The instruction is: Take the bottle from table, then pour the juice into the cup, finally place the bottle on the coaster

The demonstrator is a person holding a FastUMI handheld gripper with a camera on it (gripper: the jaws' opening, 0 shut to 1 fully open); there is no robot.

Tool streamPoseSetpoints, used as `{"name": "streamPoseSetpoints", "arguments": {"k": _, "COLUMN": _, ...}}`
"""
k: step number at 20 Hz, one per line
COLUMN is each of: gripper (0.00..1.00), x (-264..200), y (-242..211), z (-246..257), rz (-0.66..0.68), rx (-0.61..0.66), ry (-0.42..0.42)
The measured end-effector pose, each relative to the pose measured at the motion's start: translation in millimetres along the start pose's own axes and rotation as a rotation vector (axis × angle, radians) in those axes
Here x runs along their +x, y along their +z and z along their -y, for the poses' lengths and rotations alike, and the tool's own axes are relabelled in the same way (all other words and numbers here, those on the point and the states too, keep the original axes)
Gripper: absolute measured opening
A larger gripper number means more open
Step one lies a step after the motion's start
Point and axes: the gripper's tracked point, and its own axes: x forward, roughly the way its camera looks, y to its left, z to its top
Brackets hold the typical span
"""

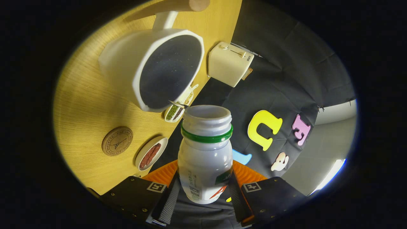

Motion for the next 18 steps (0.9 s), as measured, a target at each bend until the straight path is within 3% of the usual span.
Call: {"name": "streamPoseSetpoints", "arguments": {"k": 18, "gripper": 0.73, "x": -2.5, "y": -1.4, "z": -2.5, "rz": 0.001, "rx": -0.038, "ry": 0.031}}
